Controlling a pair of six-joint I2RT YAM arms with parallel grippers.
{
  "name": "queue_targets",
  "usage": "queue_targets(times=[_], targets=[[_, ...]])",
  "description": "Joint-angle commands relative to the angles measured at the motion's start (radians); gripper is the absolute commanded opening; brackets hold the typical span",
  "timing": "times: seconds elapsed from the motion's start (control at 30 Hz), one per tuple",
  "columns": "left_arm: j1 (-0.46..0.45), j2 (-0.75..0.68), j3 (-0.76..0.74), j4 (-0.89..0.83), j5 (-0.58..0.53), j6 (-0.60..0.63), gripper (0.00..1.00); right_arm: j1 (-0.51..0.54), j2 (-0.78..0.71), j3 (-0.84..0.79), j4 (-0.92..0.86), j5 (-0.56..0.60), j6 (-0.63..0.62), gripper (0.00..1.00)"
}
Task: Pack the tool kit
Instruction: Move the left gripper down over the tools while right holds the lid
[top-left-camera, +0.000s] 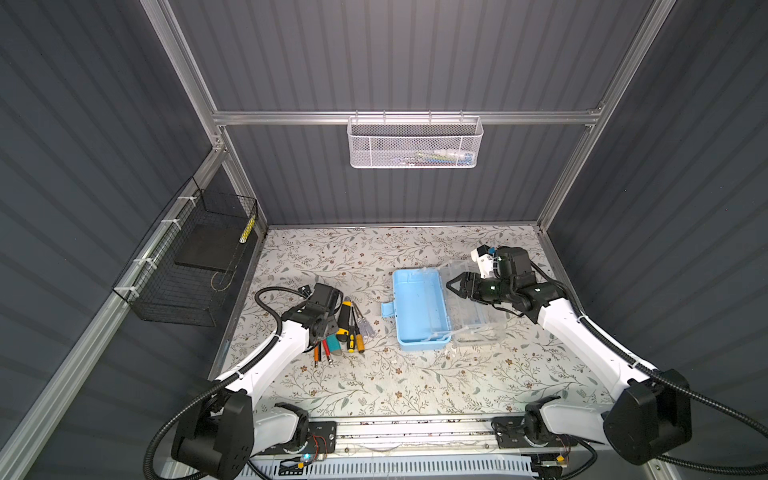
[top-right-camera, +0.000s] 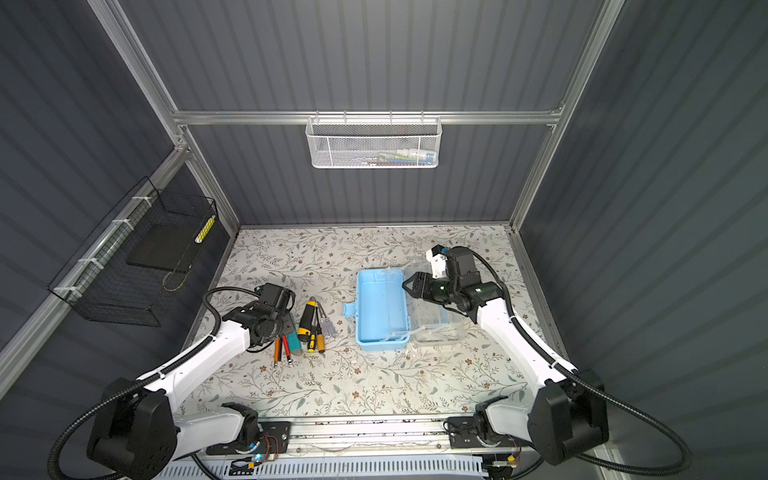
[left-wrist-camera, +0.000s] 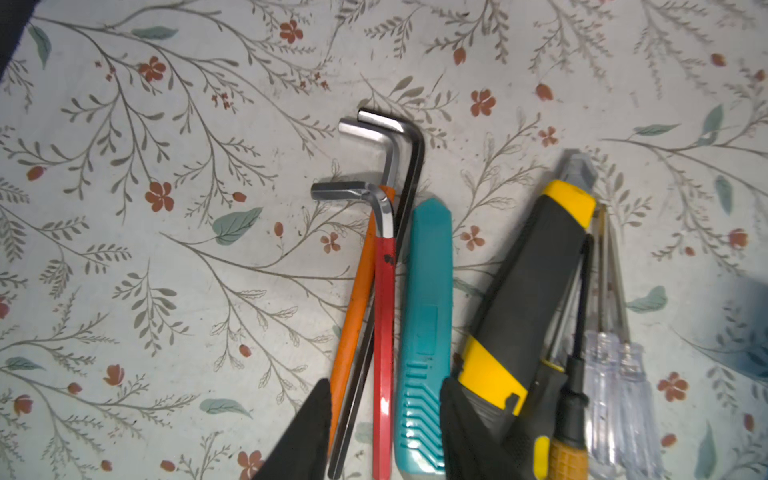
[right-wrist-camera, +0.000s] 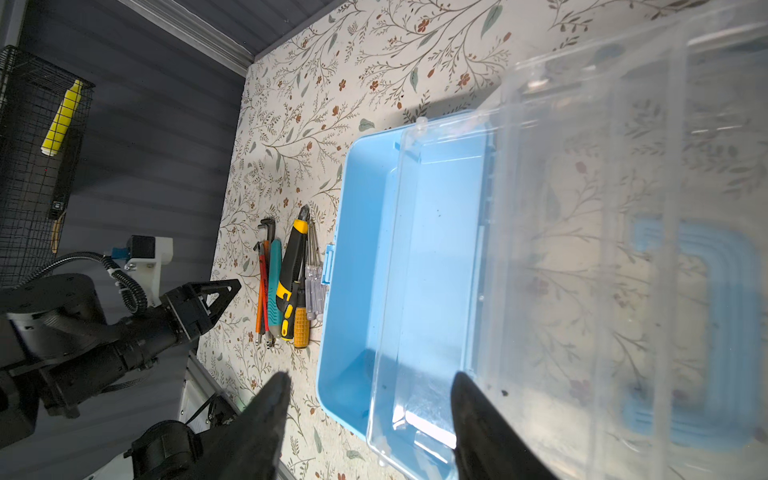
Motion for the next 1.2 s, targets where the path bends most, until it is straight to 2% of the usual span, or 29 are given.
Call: queue_targets(times=[0.0,0.27,0.57,1.17], targets=[[0.029,0.036,-0.021,0.049,0.041,0.018,0.41,0.004,-0.003,-0.012,0.007,-0.004,-0.014,0.62],[0.074,0.118,-0.051,0.145,0.094,0.065,0.35,0.004,0.011,-0.018,0.015,0.004,-0.003,0.63],[0.078,0.163,-0.050,0.180,0.106,0.072,0.27,0.005,0.033,-0.022,0.027,-0.007,0.004,0.63],[0.078,0.151,-0.045,0.165,0.088,0.081,0.24,0.001,0.060,-0.048,0.061,-0.008,0.010,0.64]])
